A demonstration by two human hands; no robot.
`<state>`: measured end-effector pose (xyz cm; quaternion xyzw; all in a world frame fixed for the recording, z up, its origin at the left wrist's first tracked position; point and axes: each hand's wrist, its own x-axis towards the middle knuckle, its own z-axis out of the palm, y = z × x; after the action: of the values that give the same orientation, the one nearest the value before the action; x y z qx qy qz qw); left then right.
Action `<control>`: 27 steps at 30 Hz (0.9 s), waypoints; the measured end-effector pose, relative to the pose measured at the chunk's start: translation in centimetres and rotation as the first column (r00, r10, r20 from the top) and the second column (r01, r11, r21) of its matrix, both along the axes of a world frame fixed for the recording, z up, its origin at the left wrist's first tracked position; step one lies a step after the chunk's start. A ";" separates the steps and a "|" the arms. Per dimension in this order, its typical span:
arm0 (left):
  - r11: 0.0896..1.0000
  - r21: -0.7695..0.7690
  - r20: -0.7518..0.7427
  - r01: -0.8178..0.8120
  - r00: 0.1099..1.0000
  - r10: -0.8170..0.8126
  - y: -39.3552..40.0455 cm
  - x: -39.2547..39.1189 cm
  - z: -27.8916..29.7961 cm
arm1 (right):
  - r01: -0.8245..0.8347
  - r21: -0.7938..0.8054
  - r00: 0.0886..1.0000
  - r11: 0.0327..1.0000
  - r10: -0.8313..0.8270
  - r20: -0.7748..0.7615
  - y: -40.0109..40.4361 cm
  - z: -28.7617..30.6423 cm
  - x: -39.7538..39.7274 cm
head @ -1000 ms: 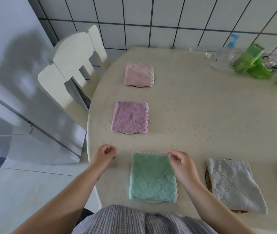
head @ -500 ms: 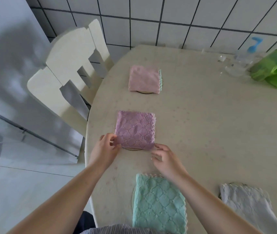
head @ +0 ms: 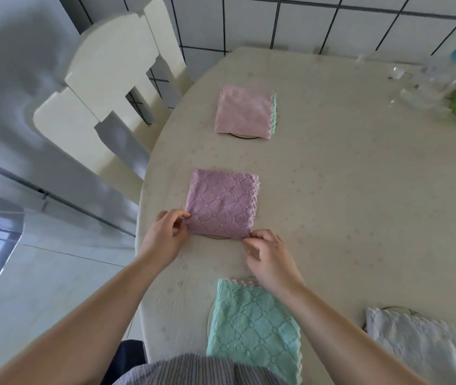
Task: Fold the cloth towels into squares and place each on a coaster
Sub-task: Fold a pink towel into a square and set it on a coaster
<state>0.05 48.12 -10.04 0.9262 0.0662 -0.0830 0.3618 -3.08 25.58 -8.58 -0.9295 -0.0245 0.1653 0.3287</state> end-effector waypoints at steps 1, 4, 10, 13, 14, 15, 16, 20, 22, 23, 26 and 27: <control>0.994 0.108 0.049 0.028 0.998 -0.033 -0.3 -0.3 0.2 | -0.025 -0.018 1.000 1.000 0.025 -0.006 -0.1 0.0 -0.1; 0.911 0.362 0.149 0.199 0.952 -0.267 -1.4 -1.0 0.8 | -0.091 -0.044 0.994 0.995 0.088 -0.062 -0.3 0.3 -0.3; 0.728 0.482 -0.053 0.488 0.845 -0.532 -2.9 3.5 1.3 | 0.148 0.075 0.989 0.986 -0.149 0.002 -0.6 1.4 -0.2; 0.657 0.495 -0.083 0.569 0.783 -0.616 -2.5 5.6 0.7 | 0.213 -0.130 0.972 0.968 -0.197 0.131 1.8 1.0 -0.2; 0.636 0.491 -0.090 0.595 0.761 -0.643 -2.1 6.1 0.5 | 0.225 -0.175 0.970 0.959 -0.204 0.130 3.4 0.7 -0.2; 0.602 0.486 -0.106 0.633 0.727 -0.679 -1.5 6.6 0.3 | 0.240 -0.206 0.967 0.949 -0.215 0.138 5.2 0.4 -0.3; 0.560 0.483 -0.128 0.674 0.686 -0.716 -0.8 6.9 0.0 | 0.251 -0.229 0.963 0.941 -0.219 0.155 7.1 0.2 -0.5; 0.440 0.497 -0.179 0.748 0.585 -0.791 2.2 8.0 -0.4 | 0.198 -0.327 0.980 0.924 -0.182 0.078 13.3 -0.4 -1.4; 0.405 0.488 -0.225 0.773 0.559 -0.798 3.2 8.6 -0.3 | 0.202 -0.359 0.974 0.911 -0.225 -0.022 14.7 -0.1 -1.4; 0.380 0.488 -0.247 0.786 0.542 -0.803 3.5 8.9 -0.2 | 0.204 -0.373 0.970 0.905 -0.240 -0.051 15.0 0.2 -1.3; 0.320 0.498 -0.278 0.806 0.498 -0.822 4.5 10.0 0.2 | 0.180 -0.418 0.963 0.890 -0.247 -0.111 15.3 0.9 -0.9; 0.302 0.502 -0.286 0.811 0.485 -0.827 4.9 10.3 0.4 | 0.169 -0.428 0.961 0.888 -0.245 -0.129 15.4 1.0 -0.9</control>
<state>10.40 52.97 -9.66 0.8913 -0.3962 -0.2185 -0.0298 -4.00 41.01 -7.62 -0.9563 0.1403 0.2137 0.1418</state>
